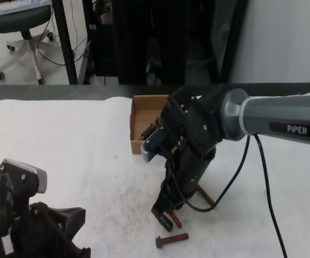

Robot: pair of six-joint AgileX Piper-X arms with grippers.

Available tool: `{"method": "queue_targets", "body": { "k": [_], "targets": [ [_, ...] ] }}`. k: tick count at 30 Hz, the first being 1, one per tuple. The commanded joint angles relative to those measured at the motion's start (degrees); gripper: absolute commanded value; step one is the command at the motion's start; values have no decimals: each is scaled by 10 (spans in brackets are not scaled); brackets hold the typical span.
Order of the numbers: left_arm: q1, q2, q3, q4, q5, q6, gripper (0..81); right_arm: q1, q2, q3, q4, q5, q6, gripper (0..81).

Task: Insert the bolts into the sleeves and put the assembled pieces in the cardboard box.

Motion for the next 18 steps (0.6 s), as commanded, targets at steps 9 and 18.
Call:
{"method": "queue_targets", "body": {
  "k": [9, 18],
  "targets": [
    [1, -5, -2, -1, -6, -5, 3, 4, -3, -5, 6, -2, -3, 228],
    [1, -5, -2, -1, -6, -5, 3, 4, -2, -5, 2, 1, -24, 228]
  ]
}}
